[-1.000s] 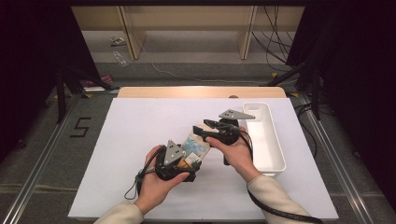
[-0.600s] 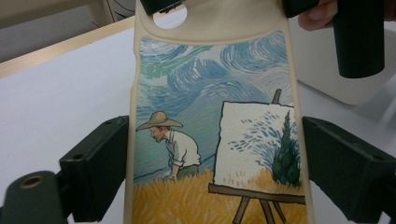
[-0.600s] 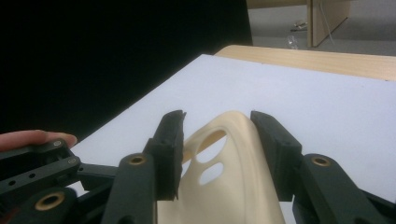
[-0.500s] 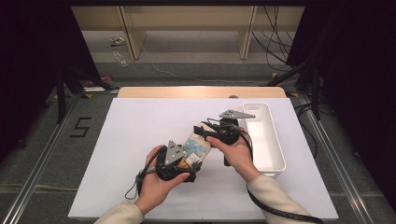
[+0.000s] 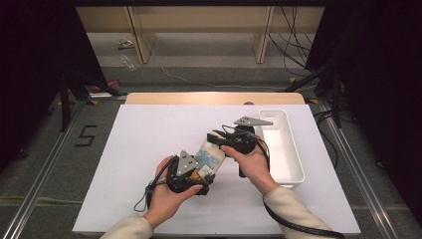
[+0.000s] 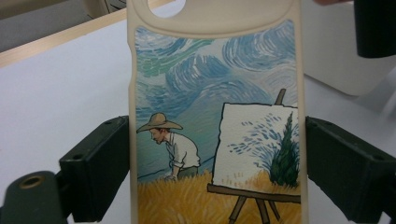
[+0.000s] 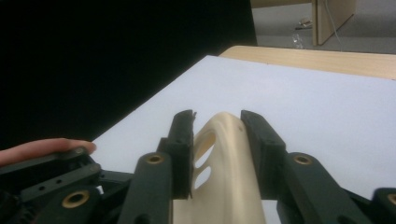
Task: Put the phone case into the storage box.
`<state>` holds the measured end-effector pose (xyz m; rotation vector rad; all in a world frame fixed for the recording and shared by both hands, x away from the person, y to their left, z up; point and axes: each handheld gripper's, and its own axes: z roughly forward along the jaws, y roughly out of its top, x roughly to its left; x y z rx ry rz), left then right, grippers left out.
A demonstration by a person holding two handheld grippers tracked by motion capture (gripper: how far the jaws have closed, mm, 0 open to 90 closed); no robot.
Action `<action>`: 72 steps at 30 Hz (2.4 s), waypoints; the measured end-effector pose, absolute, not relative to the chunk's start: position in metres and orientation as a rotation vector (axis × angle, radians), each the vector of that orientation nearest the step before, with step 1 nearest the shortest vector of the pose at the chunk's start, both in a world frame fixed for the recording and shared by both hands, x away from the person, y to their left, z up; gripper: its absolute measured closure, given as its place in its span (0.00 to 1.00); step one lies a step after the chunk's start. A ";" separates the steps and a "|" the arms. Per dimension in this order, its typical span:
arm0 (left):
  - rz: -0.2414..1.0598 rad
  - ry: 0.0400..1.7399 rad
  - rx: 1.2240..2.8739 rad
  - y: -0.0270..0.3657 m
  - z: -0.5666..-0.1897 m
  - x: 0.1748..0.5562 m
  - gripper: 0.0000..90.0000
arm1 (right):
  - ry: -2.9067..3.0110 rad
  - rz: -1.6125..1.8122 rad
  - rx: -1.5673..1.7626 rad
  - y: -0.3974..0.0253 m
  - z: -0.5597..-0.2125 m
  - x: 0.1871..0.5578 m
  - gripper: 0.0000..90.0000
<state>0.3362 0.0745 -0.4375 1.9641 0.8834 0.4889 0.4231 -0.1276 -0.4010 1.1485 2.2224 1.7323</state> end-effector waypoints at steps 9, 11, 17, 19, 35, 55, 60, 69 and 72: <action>0.489 0.862 1.973 0.074 -0.441 0.336 0.23 | 2.236 1.737 1.106 -0.121 -0.388 0.412 0.88; 0.543 0.869 1.952 0.074 -0.440 0.336 0.45 | 2.244 1.725 1.085 -0.119 -0.385 0.410 0.89; 0.534 0.889 1.919 0.081 -0.438 0.340 0.36 | 2.217 1.745 1.057 -0.116 -0.378 0.405 0.89; 0.520 0.881 1.914 0.082 -0.438 0.341 0.33 | 2.215 1.722 1.036 -0.117 -0.375 0.404 0.89; 0.466 0.867 1.905 0.101 -0.440 0.353 0.22 | 2.285 1.649 0.925 -0.122 -0.371 0.407 0.89; 0.315 0.756 1.994 0.102 -0.445 0.357 0.21 | 2.464 1.583 0.715 -0.134 -0.363 0.412 0.88; 0.316 0.753 2.007 0.102 -0.447 0.358 0.20 | 2.469 1.580 0.715 -0.136 -0.364 0.414 0.88; 0.328 0.734 2.018 0.103 -0.447 0.360 0.20 | 2.492 1.580 0.706 -0.134 -0.365 0.413 0.88; 0.323 0.722 2.028 0.103 -0.448 0.360 0.21 | 2.502 1.580 0.701 -0.133 -0.366 0.412 0.88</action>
